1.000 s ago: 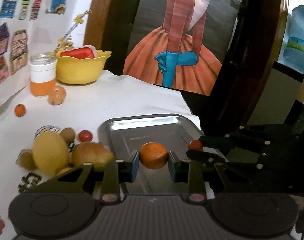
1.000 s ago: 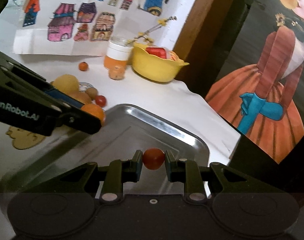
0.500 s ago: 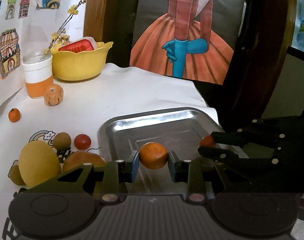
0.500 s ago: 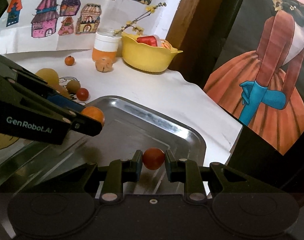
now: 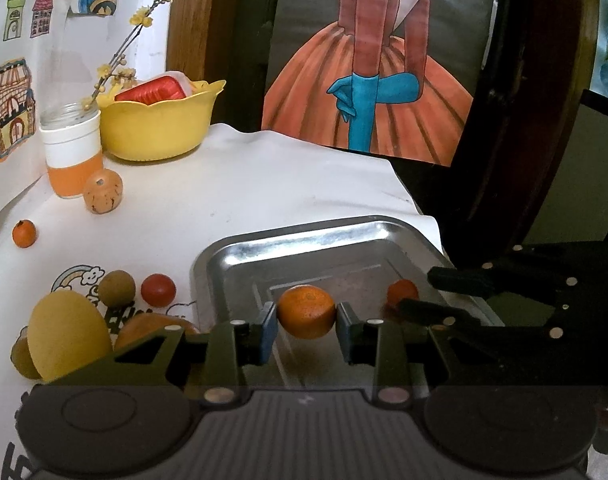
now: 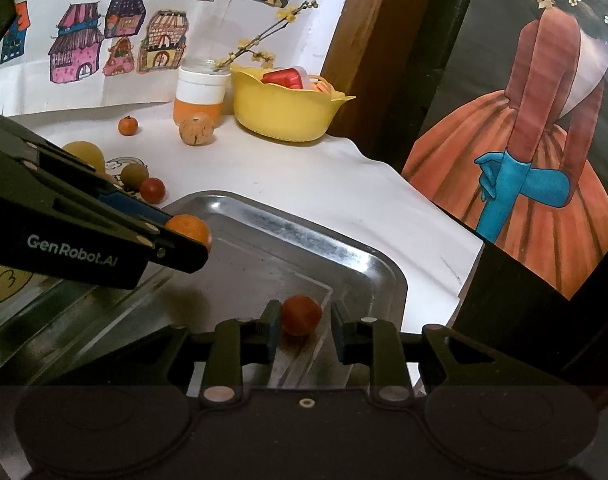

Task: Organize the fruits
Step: 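Carry the orange with the left tool onto the tray while the right tool releases the tomato there, then withdraw both open tools from the tray back toward the fruit pile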

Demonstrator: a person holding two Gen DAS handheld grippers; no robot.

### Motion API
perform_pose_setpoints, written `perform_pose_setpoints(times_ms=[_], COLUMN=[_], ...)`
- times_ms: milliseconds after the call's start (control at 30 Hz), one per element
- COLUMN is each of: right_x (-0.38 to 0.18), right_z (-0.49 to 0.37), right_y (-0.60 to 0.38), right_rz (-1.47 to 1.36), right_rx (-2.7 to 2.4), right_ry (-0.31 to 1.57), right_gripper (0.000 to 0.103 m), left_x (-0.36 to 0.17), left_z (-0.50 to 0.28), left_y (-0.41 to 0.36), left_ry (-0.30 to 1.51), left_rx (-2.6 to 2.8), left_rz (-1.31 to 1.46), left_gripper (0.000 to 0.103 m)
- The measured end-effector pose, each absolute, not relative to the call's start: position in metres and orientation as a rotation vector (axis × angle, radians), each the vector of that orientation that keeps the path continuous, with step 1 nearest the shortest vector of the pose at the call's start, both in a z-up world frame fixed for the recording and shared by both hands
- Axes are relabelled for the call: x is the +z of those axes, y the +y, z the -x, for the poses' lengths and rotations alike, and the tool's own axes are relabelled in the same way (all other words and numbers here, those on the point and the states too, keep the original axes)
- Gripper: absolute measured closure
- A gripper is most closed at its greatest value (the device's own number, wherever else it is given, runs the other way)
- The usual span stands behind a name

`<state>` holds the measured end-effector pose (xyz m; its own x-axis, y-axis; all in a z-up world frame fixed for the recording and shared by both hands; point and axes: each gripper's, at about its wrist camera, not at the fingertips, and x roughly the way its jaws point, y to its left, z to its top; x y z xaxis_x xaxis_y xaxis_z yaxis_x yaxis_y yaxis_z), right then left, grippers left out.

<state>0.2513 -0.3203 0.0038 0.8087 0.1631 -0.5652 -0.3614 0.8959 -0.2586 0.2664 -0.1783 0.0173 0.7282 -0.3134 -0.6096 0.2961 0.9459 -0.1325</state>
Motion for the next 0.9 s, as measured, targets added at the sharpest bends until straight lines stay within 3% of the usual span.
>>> perform_pose_setpoints(times_ms=[100,233,367,433,667,900], right_x=[0.007,0.013,0.022,0.027,0.048,0.065], right_z=[-0.247,-0.240,-0.230,-0.223,-0.197,-0.166], right_y=[-0.322,-0.325,-0.326,-0.327,-0.326,-0.319], right_rz=[0.359,0.346,0.334,0.331,0.309,0.270], right_rx=[0.280,0.263,0.246,0.238,0.215,0.230], right_ry=[0.553,0.534,0.503,0.486,0.405,0.351], right_gripper=[0.063,0.052,0.037,0.031,0.004,0.001], left_x=[0.021,0.028,0.037,0.043,0.061,0.077], left_z=[-0.264,-0.258,-0.250,-0.245,-0.225,-0.197], left_y=[-0.175,-0.171,-0.167,-0.164,-0.144,-0.114], left_ry=[0.661,0.634,0.598,0.581,0.515,0.434], left_rx=[-0.332,-0.327,-0.321,-0.313,-0.279,-0.221], left_rz=[0.042,0.062,0.077,0.087,0.127,0.162], left_gripper=[0.064,0.044,0.036,0.026,0.005,0.000])
